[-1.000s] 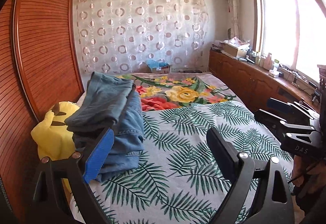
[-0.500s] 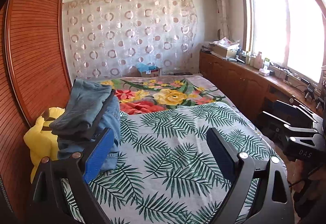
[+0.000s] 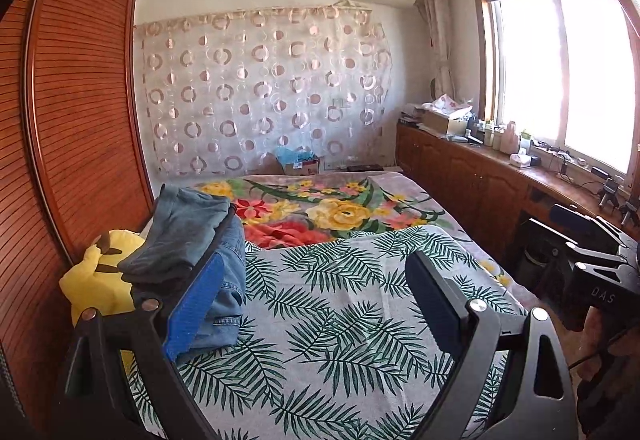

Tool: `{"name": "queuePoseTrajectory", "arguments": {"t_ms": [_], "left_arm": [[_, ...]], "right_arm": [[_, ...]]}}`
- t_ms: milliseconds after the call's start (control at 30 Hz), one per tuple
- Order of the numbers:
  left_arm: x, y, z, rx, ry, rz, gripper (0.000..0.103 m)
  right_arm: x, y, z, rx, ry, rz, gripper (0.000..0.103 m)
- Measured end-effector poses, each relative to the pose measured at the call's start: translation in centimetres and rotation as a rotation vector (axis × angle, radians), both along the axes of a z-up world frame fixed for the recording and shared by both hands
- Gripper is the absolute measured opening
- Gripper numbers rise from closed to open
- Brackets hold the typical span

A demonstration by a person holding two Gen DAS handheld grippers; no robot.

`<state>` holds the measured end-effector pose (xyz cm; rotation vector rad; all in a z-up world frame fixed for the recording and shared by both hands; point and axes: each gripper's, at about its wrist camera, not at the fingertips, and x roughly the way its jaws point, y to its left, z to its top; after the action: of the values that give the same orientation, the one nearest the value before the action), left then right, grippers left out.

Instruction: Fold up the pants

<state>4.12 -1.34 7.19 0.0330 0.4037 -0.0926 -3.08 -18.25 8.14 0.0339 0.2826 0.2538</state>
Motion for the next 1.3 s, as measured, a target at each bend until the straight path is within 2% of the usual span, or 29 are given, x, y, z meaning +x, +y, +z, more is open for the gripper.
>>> {"name": "queuePoseTrajectory", "arguments": {"t_ms": [300,1300], "left_arm": [[-0.6,0.9,-0.2,-0.011,-0.01,0.019,0.092],[-0.7,1.3,-0.3,-0.01,-0.006,0.024,0.092]], "right_arm": [[-0.5,-0.8,-1.0,0.003,-0.015,-0.005,0.083],[-0.1,-1.6,-0.9,-0.004,-0.014,0.001,0.083]]}}
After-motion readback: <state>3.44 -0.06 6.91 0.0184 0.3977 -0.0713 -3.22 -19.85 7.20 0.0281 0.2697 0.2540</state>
